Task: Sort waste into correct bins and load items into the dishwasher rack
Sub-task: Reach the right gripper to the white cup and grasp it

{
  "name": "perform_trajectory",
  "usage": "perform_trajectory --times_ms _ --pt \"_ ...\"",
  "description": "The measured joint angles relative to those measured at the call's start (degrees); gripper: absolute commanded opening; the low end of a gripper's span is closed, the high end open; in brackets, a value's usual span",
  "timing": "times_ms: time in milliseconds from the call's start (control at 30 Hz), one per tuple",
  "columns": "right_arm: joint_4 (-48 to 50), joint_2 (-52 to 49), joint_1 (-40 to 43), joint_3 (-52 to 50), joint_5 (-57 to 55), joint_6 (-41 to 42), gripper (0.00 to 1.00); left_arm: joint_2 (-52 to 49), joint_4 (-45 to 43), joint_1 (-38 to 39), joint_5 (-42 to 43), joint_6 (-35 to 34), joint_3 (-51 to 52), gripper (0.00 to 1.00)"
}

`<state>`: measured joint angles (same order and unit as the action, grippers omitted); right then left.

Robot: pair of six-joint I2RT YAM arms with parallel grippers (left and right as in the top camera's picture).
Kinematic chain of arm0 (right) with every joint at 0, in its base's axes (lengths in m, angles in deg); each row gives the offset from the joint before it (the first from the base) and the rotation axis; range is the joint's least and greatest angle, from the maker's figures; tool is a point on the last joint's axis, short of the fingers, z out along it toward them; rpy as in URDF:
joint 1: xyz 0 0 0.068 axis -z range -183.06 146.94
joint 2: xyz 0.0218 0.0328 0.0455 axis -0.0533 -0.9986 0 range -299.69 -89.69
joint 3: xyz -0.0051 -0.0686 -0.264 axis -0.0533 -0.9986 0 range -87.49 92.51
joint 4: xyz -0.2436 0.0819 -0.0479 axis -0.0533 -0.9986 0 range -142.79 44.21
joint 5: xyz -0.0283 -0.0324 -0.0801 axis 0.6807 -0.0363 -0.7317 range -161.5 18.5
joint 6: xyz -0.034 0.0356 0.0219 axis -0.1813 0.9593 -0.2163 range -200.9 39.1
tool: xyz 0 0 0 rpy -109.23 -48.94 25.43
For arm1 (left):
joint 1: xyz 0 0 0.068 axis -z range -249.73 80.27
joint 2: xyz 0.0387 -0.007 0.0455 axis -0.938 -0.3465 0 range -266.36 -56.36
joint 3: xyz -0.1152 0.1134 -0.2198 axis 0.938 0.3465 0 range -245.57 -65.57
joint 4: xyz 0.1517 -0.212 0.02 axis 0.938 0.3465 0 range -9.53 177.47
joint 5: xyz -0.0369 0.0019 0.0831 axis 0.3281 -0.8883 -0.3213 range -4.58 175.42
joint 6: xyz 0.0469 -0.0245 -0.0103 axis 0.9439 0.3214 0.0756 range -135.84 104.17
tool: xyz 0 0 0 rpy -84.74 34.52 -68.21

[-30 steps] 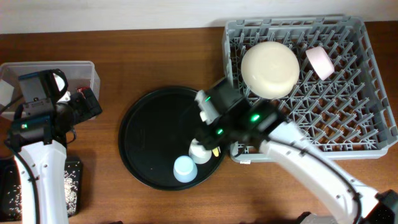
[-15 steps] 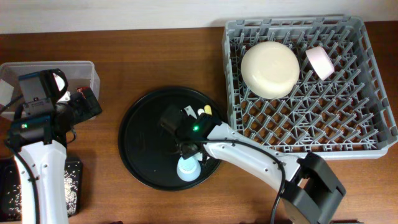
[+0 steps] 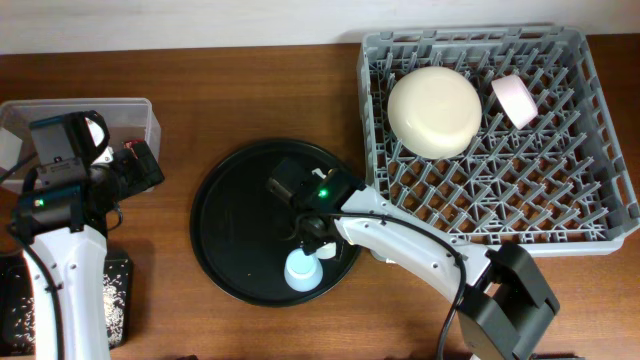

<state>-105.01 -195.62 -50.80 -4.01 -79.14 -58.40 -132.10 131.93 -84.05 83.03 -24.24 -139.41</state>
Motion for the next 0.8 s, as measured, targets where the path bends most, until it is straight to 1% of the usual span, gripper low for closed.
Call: perform_trajectory --times_ms 100,200,333,500,600,800 --pt "0.9 0.0 0.0 0.0 1.8 0.0 0.77 0.0 0.0 0.0 0.0 0.0 0.0 0.99" --pt "1.4 0.0 0.0 0.0 2.2 0.0 0.80 0.0 0.0 0.0 0.0 0.0 0.0 0.99" --pt "7.5 0.0 0.0 -2.3 2.4 0.0 0.81 0.0 0.0 0.0 0.0 0.0 0.0 0.99" --pt "7.0 0.0 2.6 -3.0 2.6 0.0 0.80 0.0 0.0 0.0 0.0 0.0 0.0 0.99" --pt "7.0 0.0 2.7 -3.8 2.9 0.0 0.80 0.0 0.0 0.0 0.0 0.0 0.0 0.99" --pt "5.5 0.0 2.7 -4.0 6.2 0.0 0.83 0.0 0.0 0.0 0.0 0.0 0.0 0.99"
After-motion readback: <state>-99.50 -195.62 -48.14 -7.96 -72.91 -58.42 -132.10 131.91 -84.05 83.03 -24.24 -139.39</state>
